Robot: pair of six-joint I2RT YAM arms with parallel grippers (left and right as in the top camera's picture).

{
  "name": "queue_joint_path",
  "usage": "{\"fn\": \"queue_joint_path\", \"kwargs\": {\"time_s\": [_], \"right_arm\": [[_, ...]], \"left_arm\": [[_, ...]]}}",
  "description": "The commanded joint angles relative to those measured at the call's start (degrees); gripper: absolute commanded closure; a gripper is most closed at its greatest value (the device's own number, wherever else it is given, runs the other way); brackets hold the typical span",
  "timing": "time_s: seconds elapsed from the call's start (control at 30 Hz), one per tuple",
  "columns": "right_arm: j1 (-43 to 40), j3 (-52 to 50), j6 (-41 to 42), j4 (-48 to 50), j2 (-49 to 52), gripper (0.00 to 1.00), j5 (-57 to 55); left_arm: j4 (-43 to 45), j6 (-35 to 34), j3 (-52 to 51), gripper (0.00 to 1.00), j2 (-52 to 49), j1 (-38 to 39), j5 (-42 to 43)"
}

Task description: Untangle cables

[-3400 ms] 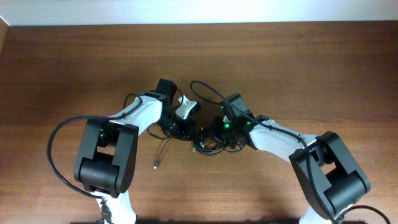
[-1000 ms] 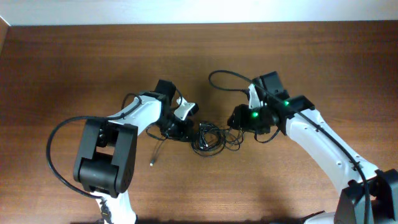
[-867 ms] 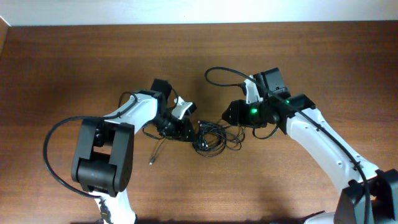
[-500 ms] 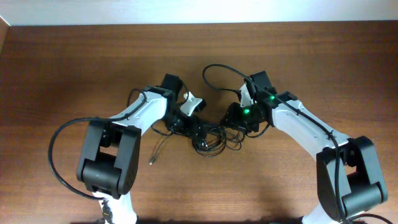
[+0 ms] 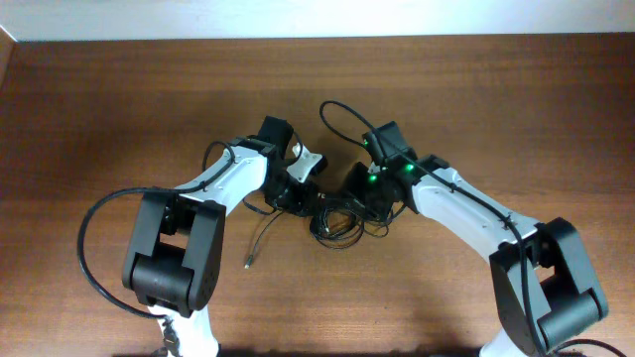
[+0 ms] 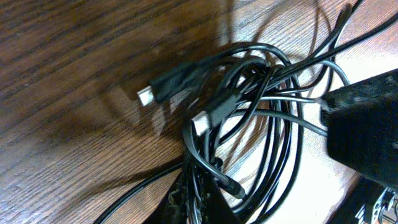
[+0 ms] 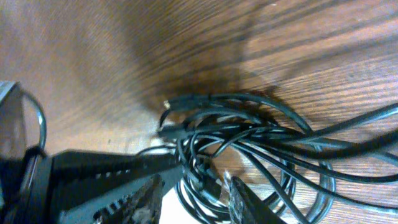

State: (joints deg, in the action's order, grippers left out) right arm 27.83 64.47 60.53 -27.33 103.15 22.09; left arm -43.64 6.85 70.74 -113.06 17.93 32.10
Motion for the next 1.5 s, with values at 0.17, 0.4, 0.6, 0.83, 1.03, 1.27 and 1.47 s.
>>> {"fn": "queue_joint_path", "kwargs": {"time_s": [0.17, 0.4, 0.6, 0.83, 1.03, 1.27, 1.47], "right_arm": [[3.0, -0.9, 17.7, 4.5, 4.5, 0.64, -7.8], [3.0, -0.9, 19.9, 6.0, 6.8, 0.66, -8.0], [3.3, -0.9, 24.2, 6.8, 7.0, 0.7, -4.2], [3.7, -0.9, 24.5, 6.6, 7.0, 0.74, -3.7], [4.1, -0.9, 28.7, 6.4, 7.0, 0.73, -2.2], [7.1, -0.9, 30.4, 6.0, 7.0, 0.69, -11.0], [7.0, -1.0, 30.4, 1.9, 7.0, 0.65, -16.1]], "left_arm": [[0.1, -0.1, 0.5, 1.0, -1.6, -0.1, -0.4], [0.1, -0.1, 0.5, 1.0, -1.6, -0.1, 0.0], [0.1, -0.1, 0.5, 1.0, -1.6, -0.1, 0.0], [0.1, -0.1, 0.5, 1.0, -1.6, -0.1, 0.0], [0.1, -0.1, 0.5, 1.0, -1.6, -0.1, 0.0], [0.1, -0.1, 0.5, 1.0, -1.6, -0.1, 0.0], [0.1, -4.3, 0.5, 1.0, -1.6, -0.1, -4.9]]}}
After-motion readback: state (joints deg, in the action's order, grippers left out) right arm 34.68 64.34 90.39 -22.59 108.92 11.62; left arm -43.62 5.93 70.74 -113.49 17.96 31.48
